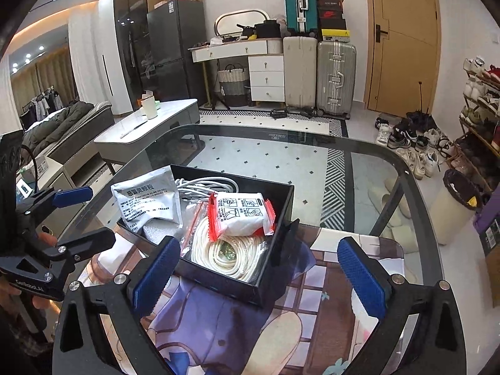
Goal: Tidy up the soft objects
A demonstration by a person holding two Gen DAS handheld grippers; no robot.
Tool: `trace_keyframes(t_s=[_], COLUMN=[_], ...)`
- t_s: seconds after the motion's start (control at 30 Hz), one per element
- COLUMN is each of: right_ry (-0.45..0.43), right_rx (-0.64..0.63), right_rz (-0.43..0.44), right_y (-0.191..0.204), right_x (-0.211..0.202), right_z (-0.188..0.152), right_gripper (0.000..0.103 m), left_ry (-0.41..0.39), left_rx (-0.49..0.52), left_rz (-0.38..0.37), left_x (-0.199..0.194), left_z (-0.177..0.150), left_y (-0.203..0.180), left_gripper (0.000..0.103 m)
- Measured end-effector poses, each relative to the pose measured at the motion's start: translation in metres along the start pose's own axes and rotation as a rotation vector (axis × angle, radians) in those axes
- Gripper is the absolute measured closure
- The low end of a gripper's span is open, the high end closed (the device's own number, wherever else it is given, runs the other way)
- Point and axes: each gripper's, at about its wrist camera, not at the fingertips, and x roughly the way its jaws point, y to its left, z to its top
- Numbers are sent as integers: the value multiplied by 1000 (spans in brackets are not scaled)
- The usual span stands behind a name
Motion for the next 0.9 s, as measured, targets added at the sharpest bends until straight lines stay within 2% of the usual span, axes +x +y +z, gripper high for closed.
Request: trace_keyframes(t_s=[0.3,0.77,0.9], right_ry=[-113,-180,-190], right_rx=[-8,45,26], right_rz=[6,-31,-40], right_y=[3,-7,-6], right_x=[-7,3,3], right_z=[-19,-35,-38], right_gripper=[1,1,1], left_ry=[-33,-76,-84], left_rx=[-39,-57,-63], left_rz=[7,9,7], left_x=[12,24,25], left_z=[-17,-30,-35], left_y=[10,16,15], left_gripper=[0,0,0])
